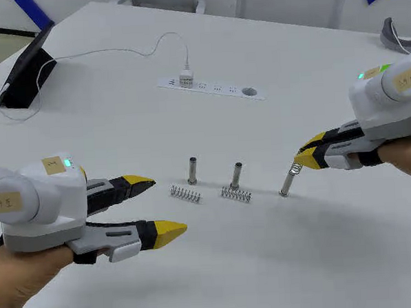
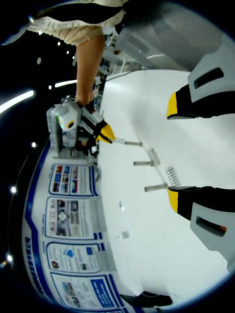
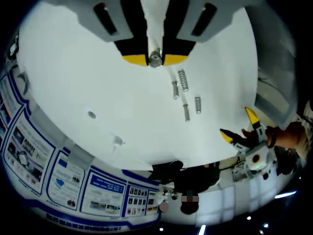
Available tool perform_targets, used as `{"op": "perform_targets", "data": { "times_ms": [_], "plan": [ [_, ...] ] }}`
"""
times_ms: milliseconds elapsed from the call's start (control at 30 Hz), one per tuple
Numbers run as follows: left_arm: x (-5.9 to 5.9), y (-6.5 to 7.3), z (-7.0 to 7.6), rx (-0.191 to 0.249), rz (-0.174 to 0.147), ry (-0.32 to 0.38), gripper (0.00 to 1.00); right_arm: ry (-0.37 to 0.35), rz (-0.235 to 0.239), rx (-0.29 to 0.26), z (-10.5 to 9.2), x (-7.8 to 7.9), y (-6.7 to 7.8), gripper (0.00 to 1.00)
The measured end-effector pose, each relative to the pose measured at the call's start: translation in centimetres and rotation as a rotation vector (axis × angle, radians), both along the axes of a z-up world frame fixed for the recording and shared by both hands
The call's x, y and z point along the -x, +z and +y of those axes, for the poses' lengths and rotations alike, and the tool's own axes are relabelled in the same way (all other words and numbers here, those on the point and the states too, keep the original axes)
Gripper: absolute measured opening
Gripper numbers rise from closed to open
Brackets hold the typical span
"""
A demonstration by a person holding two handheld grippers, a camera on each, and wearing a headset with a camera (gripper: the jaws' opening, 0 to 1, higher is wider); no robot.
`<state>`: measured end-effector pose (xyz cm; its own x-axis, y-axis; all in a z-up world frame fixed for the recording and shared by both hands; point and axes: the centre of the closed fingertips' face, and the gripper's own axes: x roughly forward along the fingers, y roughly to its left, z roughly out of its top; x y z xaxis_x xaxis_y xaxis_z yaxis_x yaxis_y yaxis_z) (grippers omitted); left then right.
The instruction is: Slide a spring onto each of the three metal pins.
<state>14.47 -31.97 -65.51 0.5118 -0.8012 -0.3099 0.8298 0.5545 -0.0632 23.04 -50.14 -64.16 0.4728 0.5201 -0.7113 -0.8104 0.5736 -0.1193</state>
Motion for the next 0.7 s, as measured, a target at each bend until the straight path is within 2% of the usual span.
{"op": "perform_targets", "data": {
  "times_ms": [400,700],
  "plan": [
    [-0.2,-0.1,0.3,0.001,0.005,-0.002,0.55,-0.020,0.016,-0.007,0.0,-0.5,-0.9,0.12],
    [-0.2,-0.2,0.2,-0.003,0.010,-0.007,0.55,-0.033,0.039,-0.008,0.0,-0.7,-2.4,0.12]
  ]
}}
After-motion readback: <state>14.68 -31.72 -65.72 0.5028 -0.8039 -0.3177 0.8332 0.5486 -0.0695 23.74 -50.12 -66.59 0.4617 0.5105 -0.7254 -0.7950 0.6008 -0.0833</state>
